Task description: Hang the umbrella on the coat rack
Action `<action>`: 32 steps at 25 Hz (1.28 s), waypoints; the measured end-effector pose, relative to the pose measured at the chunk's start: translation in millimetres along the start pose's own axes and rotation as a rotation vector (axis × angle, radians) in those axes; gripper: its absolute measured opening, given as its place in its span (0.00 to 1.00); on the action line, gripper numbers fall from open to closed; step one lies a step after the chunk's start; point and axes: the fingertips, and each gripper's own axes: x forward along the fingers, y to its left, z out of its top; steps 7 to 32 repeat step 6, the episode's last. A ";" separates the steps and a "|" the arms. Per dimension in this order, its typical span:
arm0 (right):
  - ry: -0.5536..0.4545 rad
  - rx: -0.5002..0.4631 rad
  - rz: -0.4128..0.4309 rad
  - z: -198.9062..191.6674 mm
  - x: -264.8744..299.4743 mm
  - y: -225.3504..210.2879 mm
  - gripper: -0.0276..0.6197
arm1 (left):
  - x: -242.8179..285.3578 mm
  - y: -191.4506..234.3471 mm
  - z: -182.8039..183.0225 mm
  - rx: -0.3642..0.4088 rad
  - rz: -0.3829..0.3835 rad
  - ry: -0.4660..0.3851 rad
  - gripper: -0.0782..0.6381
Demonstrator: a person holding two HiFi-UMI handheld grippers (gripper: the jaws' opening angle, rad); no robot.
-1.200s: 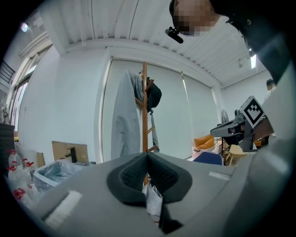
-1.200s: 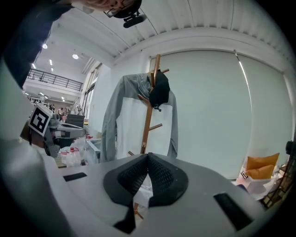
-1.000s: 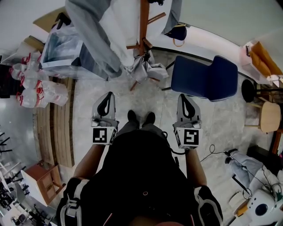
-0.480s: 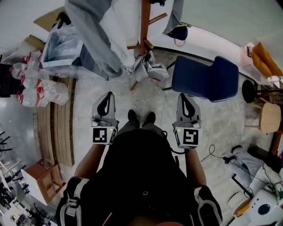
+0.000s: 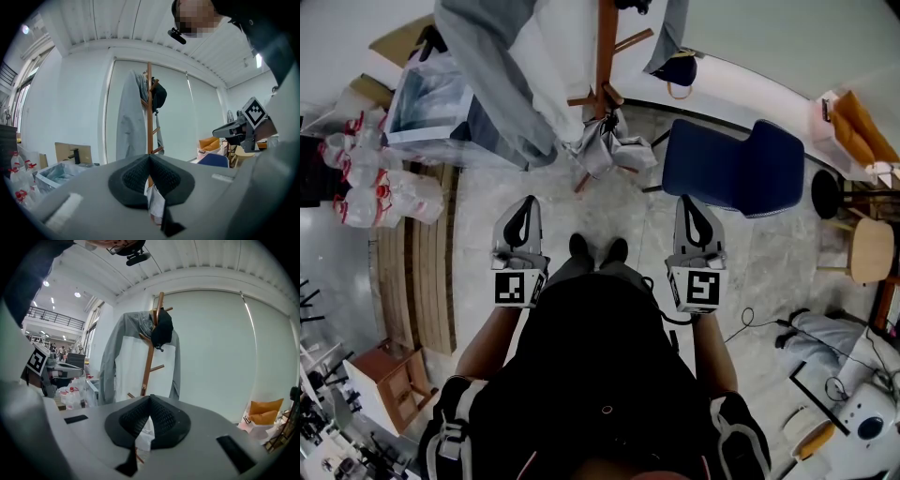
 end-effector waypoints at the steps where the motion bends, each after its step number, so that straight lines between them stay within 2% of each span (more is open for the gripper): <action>1: 0.003 -0.001 0.001 -1.0 0.7 0.1 0.04 | 0.4 0.1 0.6 0.003 -0.001 -0.003 0.11; 32: 0.003 -0.003 0.010 -3.2 8.7 4.9 0.04 | -0.6 6.1 -4.1 0.010 0.004 0.011 0.11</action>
